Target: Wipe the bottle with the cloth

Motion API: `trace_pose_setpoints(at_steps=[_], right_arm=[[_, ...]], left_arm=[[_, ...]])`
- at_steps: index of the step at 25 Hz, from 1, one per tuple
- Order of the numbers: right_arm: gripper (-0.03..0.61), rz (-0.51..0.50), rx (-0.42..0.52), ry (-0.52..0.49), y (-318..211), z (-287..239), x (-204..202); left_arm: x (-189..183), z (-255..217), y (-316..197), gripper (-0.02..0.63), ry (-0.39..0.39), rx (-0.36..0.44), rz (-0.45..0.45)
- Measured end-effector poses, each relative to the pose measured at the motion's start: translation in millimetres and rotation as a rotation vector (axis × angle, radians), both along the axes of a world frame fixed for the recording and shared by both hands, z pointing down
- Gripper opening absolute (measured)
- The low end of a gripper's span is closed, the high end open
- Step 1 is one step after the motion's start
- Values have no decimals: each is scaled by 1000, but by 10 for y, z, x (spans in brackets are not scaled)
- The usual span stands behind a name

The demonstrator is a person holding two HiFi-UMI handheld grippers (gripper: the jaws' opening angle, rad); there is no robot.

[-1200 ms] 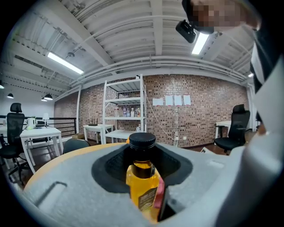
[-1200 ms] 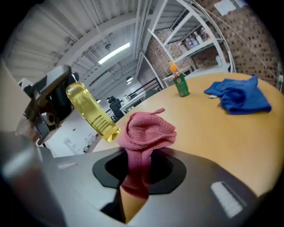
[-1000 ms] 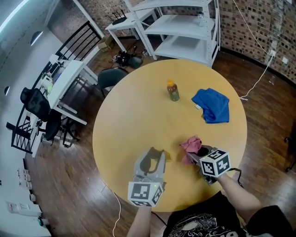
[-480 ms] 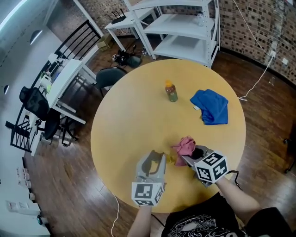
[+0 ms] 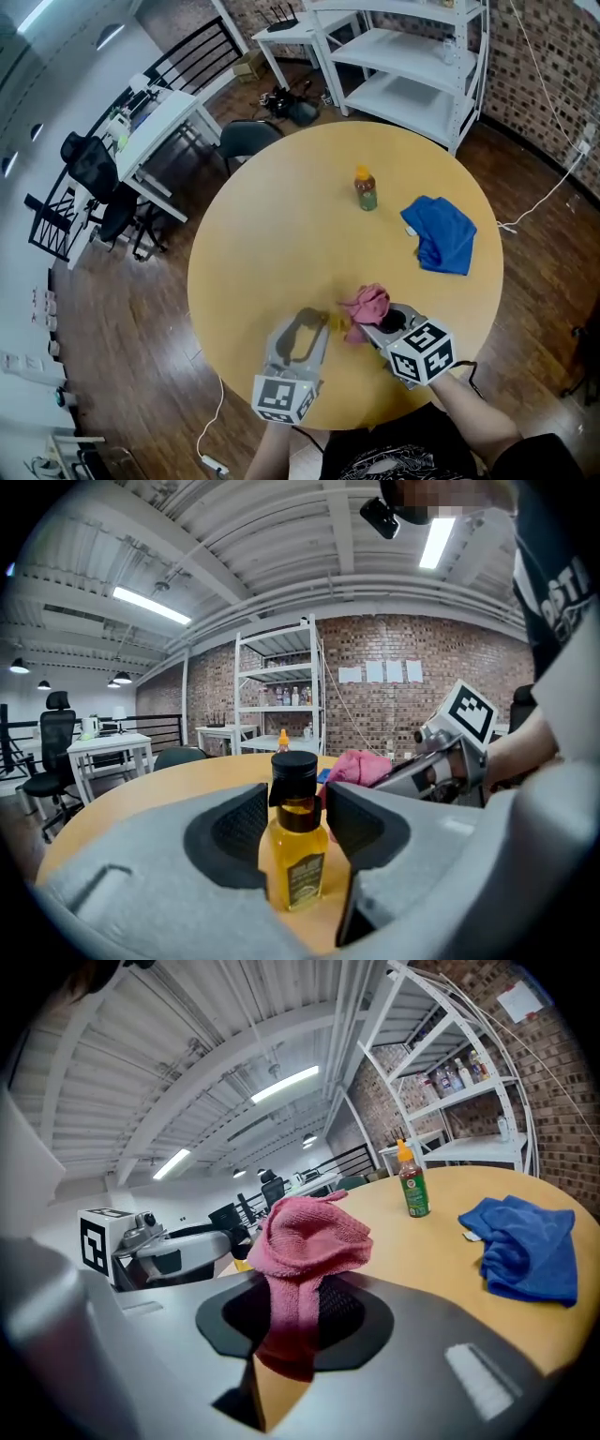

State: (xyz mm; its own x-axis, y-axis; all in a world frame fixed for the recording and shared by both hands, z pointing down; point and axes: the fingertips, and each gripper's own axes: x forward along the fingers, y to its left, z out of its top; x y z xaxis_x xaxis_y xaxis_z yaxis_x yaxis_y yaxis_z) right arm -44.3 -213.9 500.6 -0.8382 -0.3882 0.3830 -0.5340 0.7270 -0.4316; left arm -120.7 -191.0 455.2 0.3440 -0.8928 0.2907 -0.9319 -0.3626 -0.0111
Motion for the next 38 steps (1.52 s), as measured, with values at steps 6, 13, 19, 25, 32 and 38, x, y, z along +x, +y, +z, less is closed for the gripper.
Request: trace_pose_setpoints(at_steps=[6, 13, 19, 25, 32, 38], right_arm=[[98, -17, 83, 23, 177, -163, 40], [97, 78, 126, 3, 843, -355, 37], [93, 118, 192, 35, 1636, -405, 86], [92, 110, 247, 82, 2123, -505, 168], [94, 113, 310, 126, 2314, -572, 247], [94, 106, 331, 139, 2396, -571, 224]], left_arm=[[-107, 61, 413, 186, 15, -22, -141], [-146, -13, 1195, 184, 63, -20, -189], [49, 25, 1820, 55, 102, -4, -161], [345, -89, 2072, 5, 120, 12, -118], [472, -107, 2211, 5, 141, 6, -96], [491, -106, 2293, 5, 165, -25, -87]])
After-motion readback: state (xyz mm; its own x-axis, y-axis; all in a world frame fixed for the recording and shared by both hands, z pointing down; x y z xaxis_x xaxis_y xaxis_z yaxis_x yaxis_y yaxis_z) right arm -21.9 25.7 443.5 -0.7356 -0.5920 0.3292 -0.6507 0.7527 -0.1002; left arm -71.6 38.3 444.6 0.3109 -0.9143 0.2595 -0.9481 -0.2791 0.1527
